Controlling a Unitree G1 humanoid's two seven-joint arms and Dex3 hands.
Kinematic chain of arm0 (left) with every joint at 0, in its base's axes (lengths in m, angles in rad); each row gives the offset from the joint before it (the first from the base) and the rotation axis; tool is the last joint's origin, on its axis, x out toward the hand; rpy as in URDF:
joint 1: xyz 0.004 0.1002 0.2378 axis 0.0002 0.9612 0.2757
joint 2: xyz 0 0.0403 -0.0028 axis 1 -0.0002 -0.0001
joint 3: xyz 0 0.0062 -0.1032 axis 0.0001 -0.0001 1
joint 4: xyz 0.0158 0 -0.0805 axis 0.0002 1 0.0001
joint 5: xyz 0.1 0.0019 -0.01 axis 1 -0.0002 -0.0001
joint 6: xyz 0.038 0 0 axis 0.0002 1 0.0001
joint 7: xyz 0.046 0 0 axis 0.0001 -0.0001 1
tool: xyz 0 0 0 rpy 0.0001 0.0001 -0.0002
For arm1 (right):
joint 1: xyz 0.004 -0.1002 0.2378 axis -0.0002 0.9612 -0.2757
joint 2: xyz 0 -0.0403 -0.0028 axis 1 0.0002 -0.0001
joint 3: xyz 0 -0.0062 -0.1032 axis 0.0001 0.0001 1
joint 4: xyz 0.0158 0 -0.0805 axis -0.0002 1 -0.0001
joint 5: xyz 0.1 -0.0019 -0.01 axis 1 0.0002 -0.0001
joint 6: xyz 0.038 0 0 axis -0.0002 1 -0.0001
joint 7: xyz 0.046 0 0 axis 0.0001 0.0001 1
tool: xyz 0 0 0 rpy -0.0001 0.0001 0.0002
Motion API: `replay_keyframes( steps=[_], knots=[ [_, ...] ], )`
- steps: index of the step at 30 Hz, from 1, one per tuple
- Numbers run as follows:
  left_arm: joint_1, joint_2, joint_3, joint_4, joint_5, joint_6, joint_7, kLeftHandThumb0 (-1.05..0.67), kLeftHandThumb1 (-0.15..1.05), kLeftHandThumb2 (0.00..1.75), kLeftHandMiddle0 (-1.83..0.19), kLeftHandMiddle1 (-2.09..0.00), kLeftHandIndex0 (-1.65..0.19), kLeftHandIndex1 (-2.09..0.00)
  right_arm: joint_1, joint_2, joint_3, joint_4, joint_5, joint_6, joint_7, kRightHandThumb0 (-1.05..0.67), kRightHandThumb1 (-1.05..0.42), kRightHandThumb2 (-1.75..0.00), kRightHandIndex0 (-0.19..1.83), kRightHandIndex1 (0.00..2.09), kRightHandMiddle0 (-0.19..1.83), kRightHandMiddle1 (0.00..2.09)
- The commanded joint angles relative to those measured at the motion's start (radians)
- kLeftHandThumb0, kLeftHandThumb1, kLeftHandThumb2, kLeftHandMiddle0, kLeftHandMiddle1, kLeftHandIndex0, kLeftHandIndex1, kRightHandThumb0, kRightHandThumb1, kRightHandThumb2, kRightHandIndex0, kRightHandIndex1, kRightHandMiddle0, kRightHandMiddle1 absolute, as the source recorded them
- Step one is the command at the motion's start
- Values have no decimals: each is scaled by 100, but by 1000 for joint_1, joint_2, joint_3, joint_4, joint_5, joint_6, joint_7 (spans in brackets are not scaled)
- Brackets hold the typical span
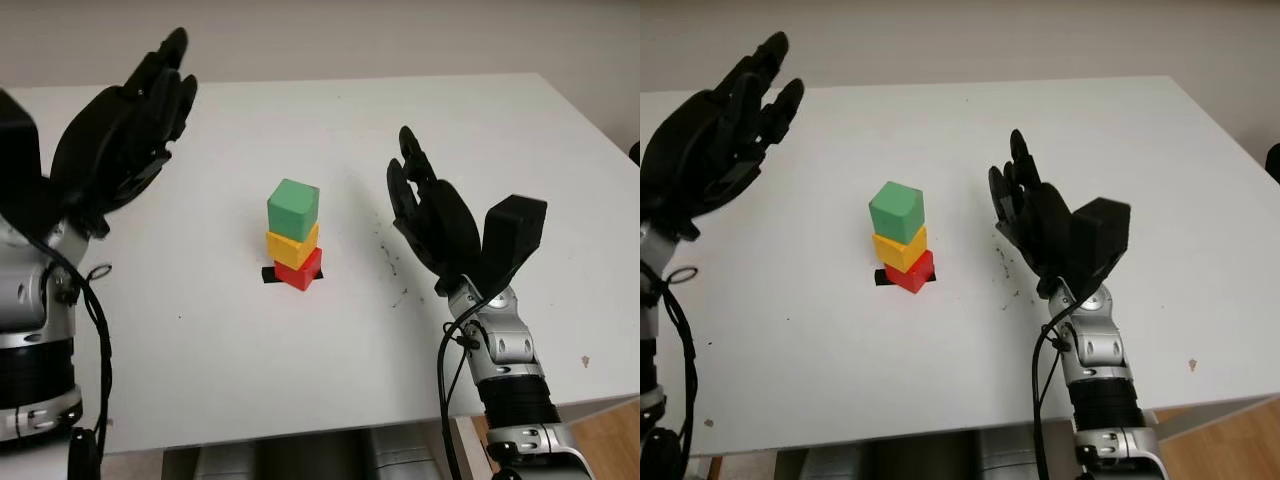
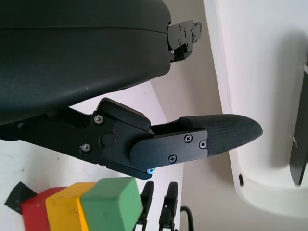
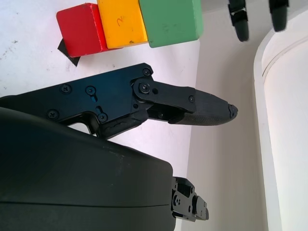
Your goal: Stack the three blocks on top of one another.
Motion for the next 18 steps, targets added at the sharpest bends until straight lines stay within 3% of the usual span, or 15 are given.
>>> replay_keyframes(
  steps=[1, 5, 8, 18],
  knots=[
    [47, -38, -2, 5, 31, -91, 48, -84, 105, 70, 19, 0, 19, 0, -19, -5, -9, 14, 5, -18, 1, -73, -105, -63, -19, 0, -19, 0],
    [121, -95, -40, 85, 121, -279, 148, -84, 105, 74, 19, 0, 19, 0, -20, 1, -12, 24, 6, -23, -8, -72, -105, -63, -19, 0, -19, 0],
    [167, -116, -72, 171, 161, -395, 167, -84, 105, 78, 19, 0, 19, 0, -18, 11, -21, 25, 20, -21, -18, -71, -105, -63, -19, 0, -19, 0],
    [230, -155, -117, 214, 173, -510, 182, -83, 105, 77, 19, 0, 19, 0, -3, 25, -30, 31, 33, -27, -38, -70, -105, -66, -19, 0, -19, 0]
  ],
)
